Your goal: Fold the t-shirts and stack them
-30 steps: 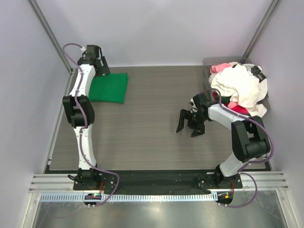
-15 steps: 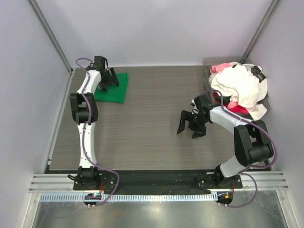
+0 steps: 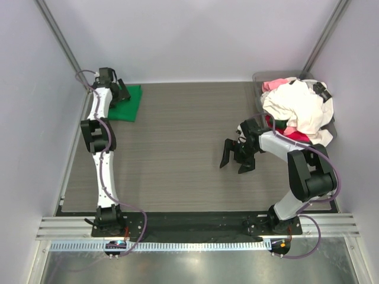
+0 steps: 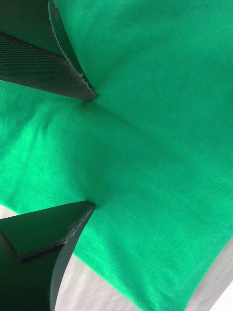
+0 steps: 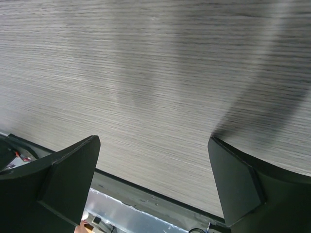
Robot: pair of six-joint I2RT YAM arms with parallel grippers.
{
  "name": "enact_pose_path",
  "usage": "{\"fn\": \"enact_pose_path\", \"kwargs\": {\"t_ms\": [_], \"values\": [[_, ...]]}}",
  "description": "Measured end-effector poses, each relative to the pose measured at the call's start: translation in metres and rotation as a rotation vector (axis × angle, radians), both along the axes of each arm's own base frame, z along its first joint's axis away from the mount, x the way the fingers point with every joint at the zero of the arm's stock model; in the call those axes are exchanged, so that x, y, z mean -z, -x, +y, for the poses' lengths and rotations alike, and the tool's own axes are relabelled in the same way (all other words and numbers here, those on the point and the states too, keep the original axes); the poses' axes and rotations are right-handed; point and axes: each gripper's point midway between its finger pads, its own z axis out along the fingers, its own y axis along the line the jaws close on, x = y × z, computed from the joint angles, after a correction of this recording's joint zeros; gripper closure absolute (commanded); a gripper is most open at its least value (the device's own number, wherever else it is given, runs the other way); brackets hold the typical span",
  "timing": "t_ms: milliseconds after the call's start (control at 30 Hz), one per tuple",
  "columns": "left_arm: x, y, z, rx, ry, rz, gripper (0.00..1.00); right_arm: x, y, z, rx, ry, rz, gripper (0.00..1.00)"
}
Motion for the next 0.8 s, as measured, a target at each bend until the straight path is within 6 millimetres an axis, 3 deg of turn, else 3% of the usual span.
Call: {"fn": "enact_pose_path", "kwargs": {"t_ms": [133,267,500,600,700,800], "values": [[-0.001,-0.013,0.034,-0.059,-0.023,-0.055,0.13,0.001,-0.002,0.004,0.001,-0.018,0.019,0.0],[-0.003,-0.02,0.051,-0.09,-0.037,-0.093,0.08,0.0,-0.004,0.008,0.01,-0.032,0.037,0.0],[-0.007,-0.023,0.054,-0.125,-0.019,-0.114,0.0,0.0,-0.003,0.015,0.005,-0.035,0.041,0.0],[-0.014,-0.01,0.049,-0.149,0.019,-0.094,0.0,-0.001,-0.002,0.022,-0.011,-0.027,0.029,0.0],[-0.037,0.012,0.04,-0.166,0.045,-0.07,0.0,-0.001,0.001,0.03,-0.041,-0.002,0.011,0.0],[-0.091,0.029,0.03,-0.169,0.06,-0.12,0.0,-0.003,0.006,0.037,-0.069,0.026,-0.013,0.0]]}}
